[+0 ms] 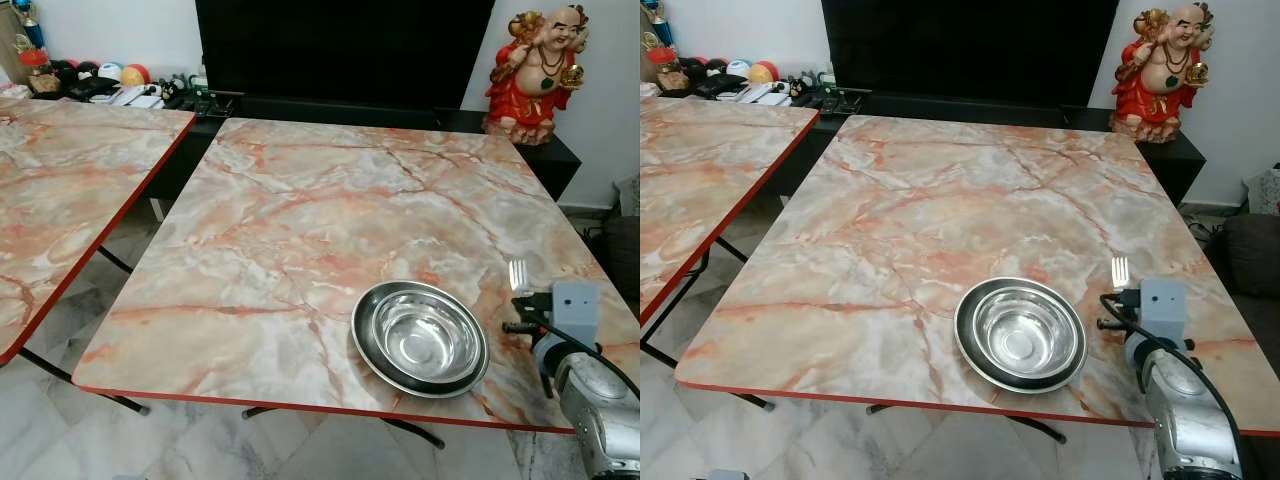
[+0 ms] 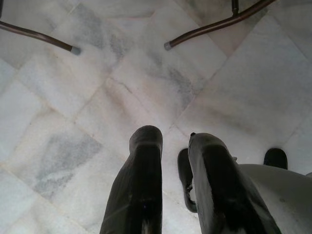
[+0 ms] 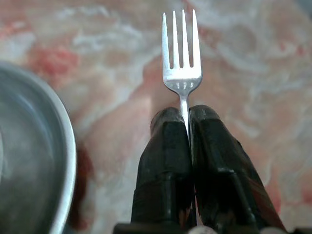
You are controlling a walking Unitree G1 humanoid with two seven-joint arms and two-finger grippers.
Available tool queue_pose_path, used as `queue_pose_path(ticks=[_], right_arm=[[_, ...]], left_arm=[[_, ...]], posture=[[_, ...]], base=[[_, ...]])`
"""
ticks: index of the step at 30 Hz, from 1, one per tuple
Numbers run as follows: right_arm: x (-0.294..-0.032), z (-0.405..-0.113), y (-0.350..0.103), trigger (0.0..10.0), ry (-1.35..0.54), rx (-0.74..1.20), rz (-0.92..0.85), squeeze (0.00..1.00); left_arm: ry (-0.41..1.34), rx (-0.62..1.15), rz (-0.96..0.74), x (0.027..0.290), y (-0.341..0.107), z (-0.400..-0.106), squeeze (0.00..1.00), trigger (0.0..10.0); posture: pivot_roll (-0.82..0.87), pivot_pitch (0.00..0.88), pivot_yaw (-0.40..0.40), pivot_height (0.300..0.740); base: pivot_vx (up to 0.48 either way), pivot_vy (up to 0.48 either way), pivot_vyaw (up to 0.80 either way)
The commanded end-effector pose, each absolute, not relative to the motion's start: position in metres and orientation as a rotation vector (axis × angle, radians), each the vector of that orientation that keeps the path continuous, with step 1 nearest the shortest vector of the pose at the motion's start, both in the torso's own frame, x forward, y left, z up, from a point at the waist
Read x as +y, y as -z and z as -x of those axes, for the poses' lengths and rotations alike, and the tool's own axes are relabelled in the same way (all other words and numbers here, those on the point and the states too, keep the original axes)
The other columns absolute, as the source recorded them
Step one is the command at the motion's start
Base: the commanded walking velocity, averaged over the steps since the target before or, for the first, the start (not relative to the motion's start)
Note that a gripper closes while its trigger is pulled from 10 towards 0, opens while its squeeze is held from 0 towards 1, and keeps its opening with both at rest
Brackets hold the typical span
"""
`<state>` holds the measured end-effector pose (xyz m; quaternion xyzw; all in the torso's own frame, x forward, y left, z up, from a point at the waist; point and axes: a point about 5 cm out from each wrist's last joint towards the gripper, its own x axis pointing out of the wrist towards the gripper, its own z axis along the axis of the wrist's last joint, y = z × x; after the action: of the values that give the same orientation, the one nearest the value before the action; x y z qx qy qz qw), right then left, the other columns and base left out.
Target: Setting the table
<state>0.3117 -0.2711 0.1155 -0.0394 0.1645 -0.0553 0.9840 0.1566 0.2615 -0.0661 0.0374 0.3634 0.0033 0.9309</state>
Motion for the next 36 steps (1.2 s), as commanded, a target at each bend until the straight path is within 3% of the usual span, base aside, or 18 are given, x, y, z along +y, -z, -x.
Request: queue_pose_path(ticks=[1,27,28,31,32,35,36], right_arm=[[-0.275,-0.314,-0.117,10.0,0.114,0.336,0.085,0.0],[-0.266,-0.331,-0.1,10.0,0.07,0.369,-0.009,0.0],[-0.265,-0.332,-0.099,10.0,0.064,0.37,-0.013,0.07],[-0.264,-0.333,-0.098,10.0,0.056,0.371,-0.016,0.07],[-0.264,-0.333,-0.098,10.0,0.058,0.372,-0.016,0.12],[-0.264,-0.334,-0.097,10.0,0.057,0.373,-0.02,0.14],[-0.264,-0.334,-0.097,10.0,0.057,0.373,-0.02,0.33]], left_arm=[[-0.012,0.763,-0.061,0.263,0.068,-0.152,0.0,10.0],[-0.006,0.765,-0.061,0.264,0.067,-0.153,0.0,10.0],[-0.007,0.764,-0.06,0.264,0.067,-0.153,0.0,10.0],[-0.007,0.764,-0.06,0.264,0.067,-0.153,0.0,10.0],[-0.008,0.763,-0.061,0.264,0.067,-0.153,0.0,10.0],[-0.007,0.764,-0.061,0.264,0.067,-0.153,0.0,10.0],[-0.006,0.764,-0.061,0.264,0.067,-0.153,0.0,10.0]], posture=[[0.07,0.085,-0.02,0.74],[0.09,0.083,-0.012,0.74],[0.09,0.082,-0.012,0.74],[0.09,0.082,-0.012,0.74],[0.09,0.081,-0.012,0.74],[0.09,0.081,-0.012,0.74],[0.09,0.081,-0.012,0.74]], base=[[0.0,0.0,0.0],[0.0,0.0,0.0],[0.0,0.0,0.0],[0.0,0.0,0.0],[0.0,0.0,0.0],[0.0,0.0,0.0],[0.0,0.0,0.0]])
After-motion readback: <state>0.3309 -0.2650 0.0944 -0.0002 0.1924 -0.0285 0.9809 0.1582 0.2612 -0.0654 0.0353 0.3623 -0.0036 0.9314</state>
